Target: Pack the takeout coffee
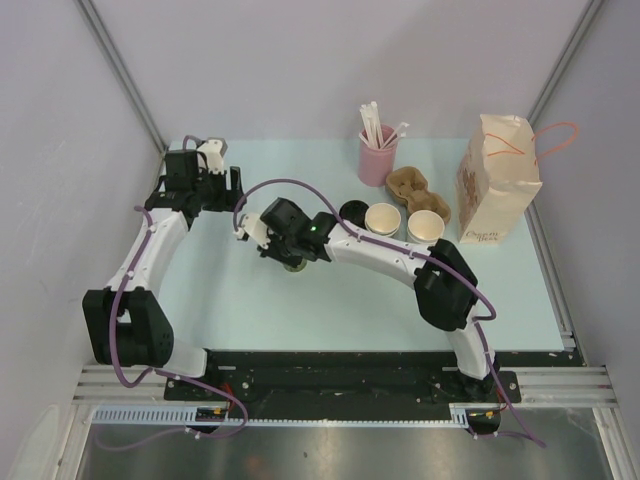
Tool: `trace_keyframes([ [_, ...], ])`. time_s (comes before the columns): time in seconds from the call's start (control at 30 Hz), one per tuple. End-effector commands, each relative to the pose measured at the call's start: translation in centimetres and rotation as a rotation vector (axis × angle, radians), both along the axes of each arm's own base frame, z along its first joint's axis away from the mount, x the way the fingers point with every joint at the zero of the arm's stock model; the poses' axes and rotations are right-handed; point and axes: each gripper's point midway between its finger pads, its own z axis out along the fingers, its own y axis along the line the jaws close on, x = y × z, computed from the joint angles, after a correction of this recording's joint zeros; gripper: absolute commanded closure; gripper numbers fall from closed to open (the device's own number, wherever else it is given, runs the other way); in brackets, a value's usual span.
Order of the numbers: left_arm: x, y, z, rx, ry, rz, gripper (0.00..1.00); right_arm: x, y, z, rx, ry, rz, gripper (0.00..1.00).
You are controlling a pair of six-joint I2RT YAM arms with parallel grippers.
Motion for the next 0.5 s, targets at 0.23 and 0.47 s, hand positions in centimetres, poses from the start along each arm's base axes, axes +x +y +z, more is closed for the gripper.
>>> trace_keyframes([
  [0.23, -0.1, -0.4, 2.6, 0.005, -0.086, -0.06, 0.22, -0.9, 0.6, 4.9, 0.095, -0.01, -0.049, 0.29],
  [0.47, -0.8, -0.7, 2.7, -0.003, -0.09, -0.077, 0.21, 1.2, -5.9, 14.2, 0.225, -0.092, -0.305, 0.11],
])
